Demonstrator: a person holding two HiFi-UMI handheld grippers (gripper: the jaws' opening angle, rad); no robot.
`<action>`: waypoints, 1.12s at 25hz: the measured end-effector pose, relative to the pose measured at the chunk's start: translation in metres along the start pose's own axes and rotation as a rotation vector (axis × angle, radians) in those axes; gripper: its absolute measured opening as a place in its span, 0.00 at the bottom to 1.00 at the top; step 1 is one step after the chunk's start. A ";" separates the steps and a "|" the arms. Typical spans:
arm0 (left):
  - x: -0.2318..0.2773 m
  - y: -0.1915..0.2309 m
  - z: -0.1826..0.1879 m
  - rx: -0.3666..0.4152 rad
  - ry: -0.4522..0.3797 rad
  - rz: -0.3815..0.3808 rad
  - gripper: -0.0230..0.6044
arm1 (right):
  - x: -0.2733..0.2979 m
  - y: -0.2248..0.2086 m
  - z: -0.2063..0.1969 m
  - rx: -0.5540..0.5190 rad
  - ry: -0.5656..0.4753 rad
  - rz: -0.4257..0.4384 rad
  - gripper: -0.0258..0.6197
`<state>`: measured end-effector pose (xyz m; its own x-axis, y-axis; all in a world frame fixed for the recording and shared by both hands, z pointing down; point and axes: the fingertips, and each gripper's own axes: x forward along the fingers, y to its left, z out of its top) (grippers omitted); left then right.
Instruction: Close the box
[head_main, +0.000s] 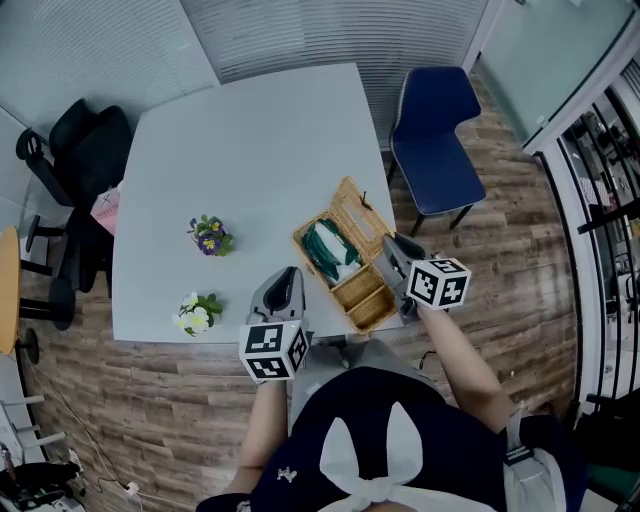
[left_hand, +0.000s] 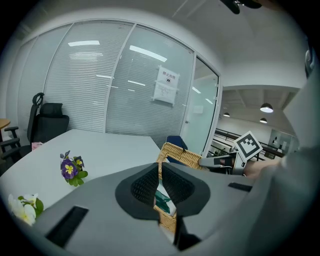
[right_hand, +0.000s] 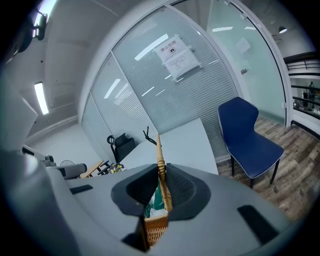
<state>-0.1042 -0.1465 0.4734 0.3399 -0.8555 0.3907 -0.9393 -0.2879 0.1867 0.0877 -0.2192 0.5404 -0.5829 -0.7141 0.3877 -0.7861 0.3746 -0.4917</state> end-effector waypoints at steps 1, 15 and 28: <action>0.000 0.001 0.000 0.001 0.002 -0.002 0.09 | 0.000 0.001 0.000 -0.001 -0.001 -0.001 0.13; -0.004 0.011 0.004 0.012 0.018 -0.034 0.09 | 0.000 0.016 -0.003 -0.100 0.001 -0.042 0.13; -0.017 0.019 0.008 0.026 0.022 -0.042 0.09 | 0.000 0.036 -0.011 -0.256 0.020 -0.085 0.14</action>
<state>-0.1286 -0.1407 0.4633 0.3794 -0.8331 0.4026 -0.9251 -0.3346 0.1794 0.0567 -0.1994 0.5310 -0.5141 -0.7388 0.4359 -0.8576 0.4527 -0.2441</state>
